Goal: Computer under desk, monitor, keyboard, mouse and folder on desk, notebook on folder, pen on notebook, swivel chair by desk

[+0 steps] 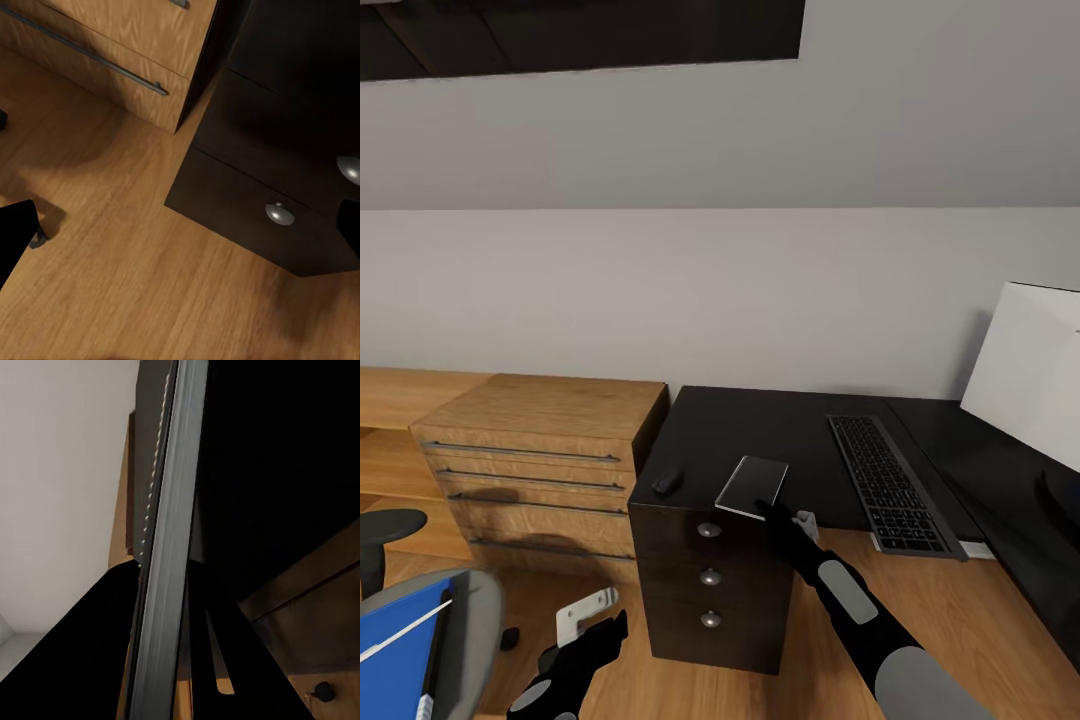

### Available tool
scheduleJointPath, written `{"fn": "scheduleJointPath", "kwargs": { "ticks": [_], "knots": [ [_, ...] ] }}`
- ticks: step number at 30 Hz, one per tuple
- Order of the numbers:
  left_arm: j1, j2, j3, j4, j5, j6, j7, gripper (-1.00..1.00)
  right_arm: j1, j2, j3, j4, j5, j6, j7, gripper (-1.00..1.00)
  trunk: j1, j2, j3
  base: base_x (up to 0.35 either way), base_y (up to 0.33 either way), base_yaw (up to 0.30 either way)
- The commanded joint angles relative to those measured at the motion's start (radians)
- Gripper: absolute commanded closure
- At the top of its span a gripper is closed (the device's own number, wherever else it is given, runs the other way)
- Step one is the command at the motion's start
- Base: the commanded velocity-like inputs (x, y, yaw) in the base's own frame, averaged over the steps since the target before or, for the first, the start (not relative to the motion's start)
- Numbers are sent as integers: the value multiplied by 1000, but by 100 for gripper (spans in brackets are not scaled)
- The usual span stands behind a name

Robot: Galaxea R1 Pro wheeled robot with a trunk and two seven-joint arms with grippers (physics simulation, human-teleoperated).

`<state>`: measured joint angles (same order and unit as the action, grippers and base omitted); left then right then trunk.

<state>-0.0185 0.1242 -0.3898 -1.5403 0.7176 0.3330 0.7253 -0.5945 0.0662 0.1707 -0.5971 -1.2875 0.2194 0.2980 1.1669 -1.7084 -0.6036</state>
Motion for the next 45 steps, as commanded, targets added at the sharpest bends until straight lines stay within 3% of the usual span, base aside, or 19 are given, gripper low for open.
{"fn": "scheduleJointPath", "kwargs": {
  "ticks": [1,4,21,36,45],
  "knots": [
    [-1,1,-2,-1,5,3,7,-100,-1,0,1,0,-9,3,1,100,0,-1,-1,6,0,0],
    [-1,0,-3,-1,5,3,7,-100,-1,0,1,0,-9,3,1,100,0,-1,-1,3,0,0],
    [-1,0,-3,-1,6,2,9,-100,-1,0,1,0,-9,3,1,100,65,-120,-54,0,0,0],
    [-1,2,-1,0,12,3,9,-100,-1,-2,1,0,-9,3,1,100,65,-120,-54,0,0,0],
    [-1,2,-1,0,13,3,9,-100,-1,-2,1,0,-9,3,1,100,31,-57,-26,0,0,0]
  ]
}}
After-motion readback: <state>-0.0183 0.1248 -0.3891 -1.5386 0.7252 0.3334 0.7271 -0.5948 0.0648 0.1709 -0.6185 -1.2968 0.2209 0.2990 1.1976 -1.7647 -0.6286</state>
